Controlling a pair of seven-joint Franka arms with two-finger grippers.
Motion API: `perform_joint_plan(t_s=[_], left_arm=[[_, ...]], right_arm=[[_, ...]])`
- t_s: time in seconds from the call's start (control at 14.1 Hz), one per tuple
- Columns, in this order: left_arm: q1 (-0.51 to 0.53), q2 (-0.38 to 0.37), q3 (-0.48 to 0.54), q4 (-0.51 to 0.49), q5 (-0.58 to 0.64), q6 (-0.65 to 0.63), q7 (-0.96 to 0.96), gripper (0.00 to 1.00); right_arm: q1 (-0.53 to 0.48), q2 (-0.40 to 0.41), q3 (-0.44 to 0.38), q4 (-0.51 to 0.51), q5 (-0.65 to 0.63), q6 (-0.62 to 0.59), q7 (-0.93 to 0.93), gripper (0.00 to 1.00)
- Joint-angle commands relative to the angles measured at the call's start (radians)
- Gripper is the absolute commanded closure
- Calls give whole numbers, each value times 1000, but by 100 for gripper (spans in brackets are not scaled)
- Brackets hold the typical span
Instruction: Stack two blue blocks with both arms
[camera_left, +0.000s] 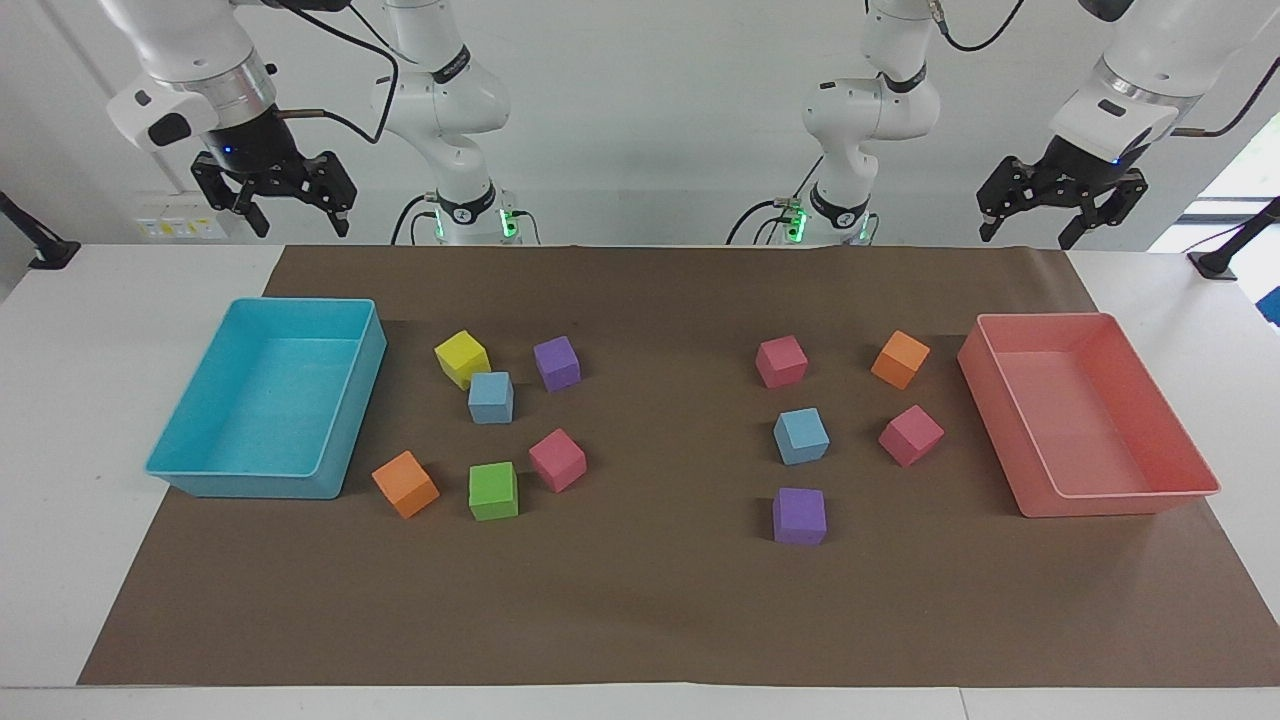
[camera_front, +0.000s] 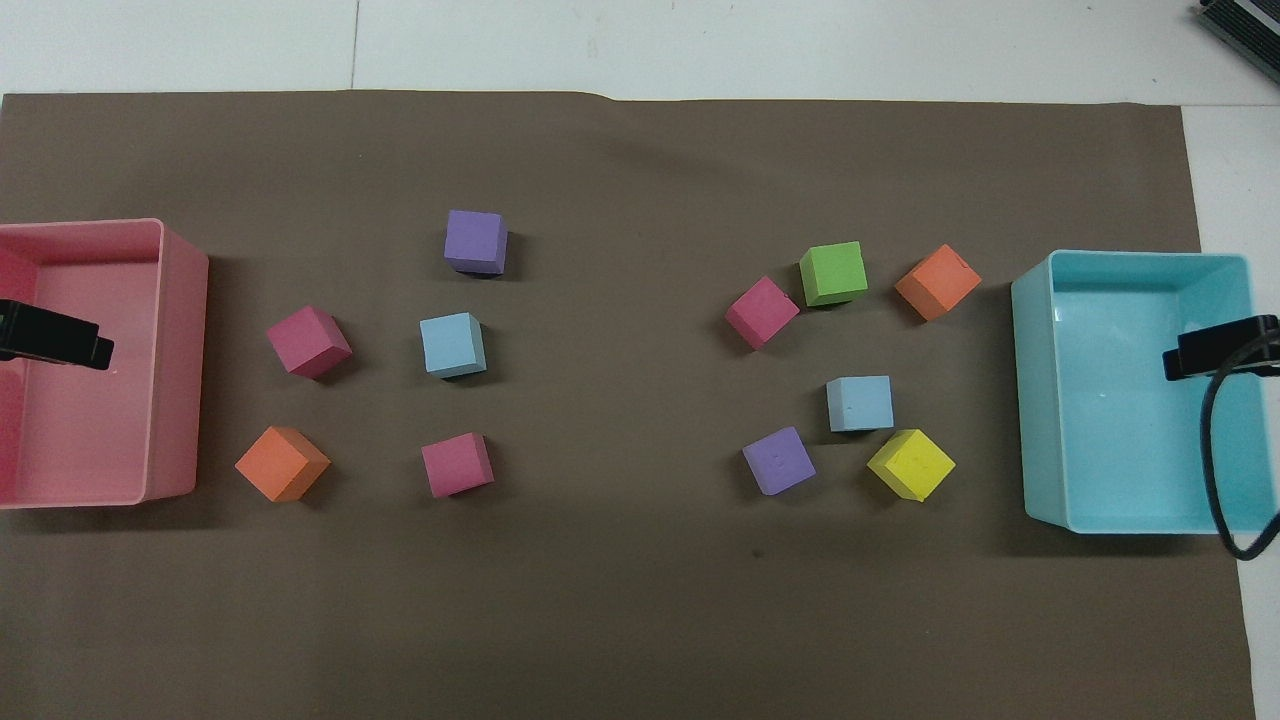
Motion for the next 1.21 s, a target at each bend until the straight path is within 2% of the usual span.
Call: perform_joint_plan(t_s=[0.0,1.0,1.14], left_arm=[[6,-5,-5,5,1,-11,2,0],[6,-5,-5,6,1,-11,3,0],[6,-5,-5,6,1,-11,5,0]], right_arm=[[-7,-1,2,-4,21,9,-23,0],[-4,-4,15,-5,21,-14,-32,0],[-2,-19,31,-40,24,2,-26,0]])
